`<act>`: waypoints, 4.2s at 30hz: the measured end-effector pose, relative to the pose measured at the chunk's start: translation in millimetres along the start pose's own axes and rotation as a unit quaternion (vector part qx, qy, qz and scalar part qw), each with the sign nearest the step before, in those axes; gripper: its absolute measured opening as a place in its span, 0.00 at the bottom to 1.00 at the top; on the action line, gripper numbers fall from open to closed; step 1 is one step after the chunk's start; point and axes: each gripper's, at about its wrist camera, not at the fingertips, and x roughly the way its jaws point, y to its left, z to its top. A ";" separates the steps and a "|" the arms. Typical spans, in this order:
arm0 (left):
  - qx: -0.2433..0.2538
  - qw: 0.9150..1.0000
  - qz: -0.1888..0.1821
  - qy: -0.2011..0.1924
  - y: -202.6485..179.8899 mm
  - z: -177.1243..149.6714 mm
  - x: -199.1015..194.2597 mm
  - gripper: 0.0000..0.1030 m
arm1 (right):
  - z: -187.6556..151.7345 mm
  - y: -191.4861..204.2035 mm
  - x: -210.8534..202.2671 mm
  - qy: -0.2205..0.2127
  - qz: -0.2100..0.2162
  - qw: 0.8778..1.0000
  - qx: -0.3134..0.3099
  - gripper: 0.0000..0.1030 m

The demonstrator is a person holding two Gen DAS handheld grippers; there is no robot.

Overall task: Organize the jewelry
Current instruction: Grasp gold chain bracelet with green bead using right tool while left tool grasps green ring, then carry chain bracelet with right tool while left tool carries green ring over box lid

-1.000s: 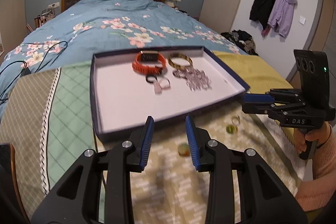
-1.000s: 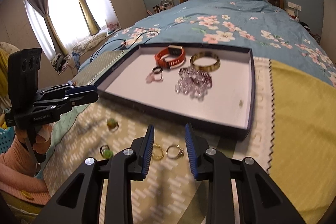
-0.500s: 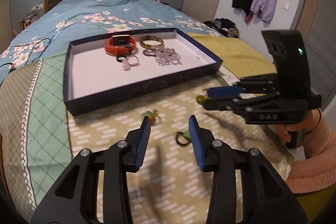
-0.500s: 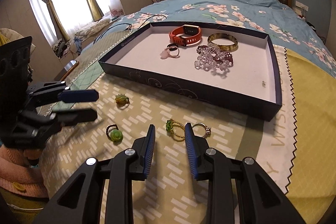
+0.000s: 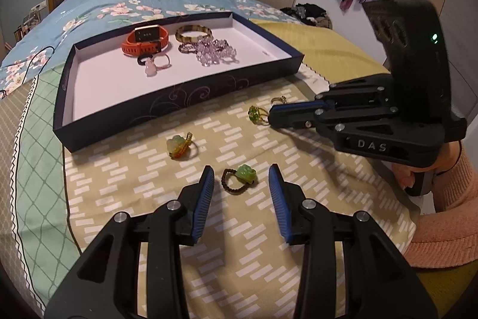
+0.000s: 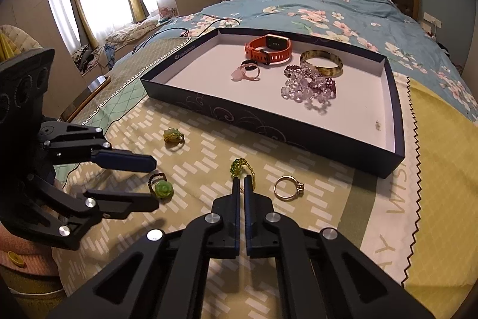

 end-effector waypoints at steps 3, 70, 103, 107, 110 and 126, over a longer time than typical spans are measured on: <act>0.000 1.000 0.002 0.006 0.0 0.5 3.5 0.34 | 0.8 -1.4 -0.8 -0.003 -0.001 1.000 0.007 0.02; 0.049 0.998 -0.023 0.011 -32.5 -6.0 10.0 0.17 | 0.1 -11.3 -11.0 -0.027 0.016 0.999 0.029 0.07; -0.012 0.996 0.023 -0.088 16.6 41.2 -33.1 0.15 | 32.9 -15.9 -32.9 -0.090 0.003 0.996 0.027 0.07; -0.017 0.995 0.032 -0.092 21.6 47.9 -32.1 0.15 | 40.3 -17.6 -31.1 -0.092 0.000 0.995 0.026 0.07; -0.021 0.994 0.036 -0.097 25.7 53.0 -31.8 0.15 | 44.8 -20.8 -29.2 -0.094 0.007 0.995 0.031 0.07; -0.038 0.993 0.057 -0.091 43.9 72.7 -12.3 0.15 | 60.1 -38.5 -11.2 -0.086 0.016 0.995 0.056 0.07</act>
